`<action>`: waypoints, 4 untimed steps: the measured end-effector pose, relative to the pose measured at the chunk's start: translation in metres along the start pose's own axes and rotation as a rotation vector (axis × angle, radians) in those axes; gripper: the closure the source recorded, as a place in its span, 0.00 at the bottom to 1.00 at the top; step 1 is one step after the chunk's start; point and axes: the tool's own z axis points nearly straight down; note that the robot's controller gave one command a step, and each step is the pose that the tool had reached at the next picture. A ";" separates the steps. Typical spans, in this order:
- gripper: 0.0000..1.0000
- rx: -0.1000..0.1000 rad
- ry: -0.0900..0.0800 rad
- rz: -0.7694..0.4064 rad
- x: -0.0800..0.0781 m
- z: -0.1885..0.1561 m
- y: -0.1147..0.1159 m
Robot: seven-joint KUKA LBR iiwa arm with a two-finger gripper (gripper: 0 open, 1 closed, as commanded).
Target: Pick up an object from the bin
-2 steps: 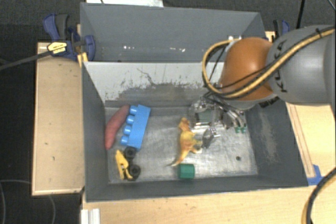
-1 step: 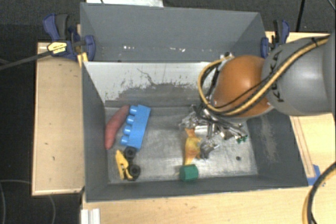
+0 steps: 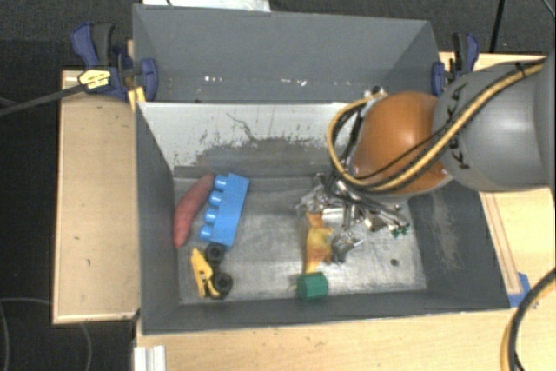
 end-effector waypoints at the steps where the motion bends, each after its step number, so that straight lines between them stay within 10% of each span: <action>1: 1.00 0.000 0.000 0.000 0.000 0.000 0.000; 4: 1.00 0.000 0.000 -0.001 0.000 0.000 0.000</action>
Offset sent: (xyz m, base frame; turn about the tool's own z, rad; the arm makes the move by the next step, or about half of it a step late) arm 0.0000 0.0000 0.0000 0.0000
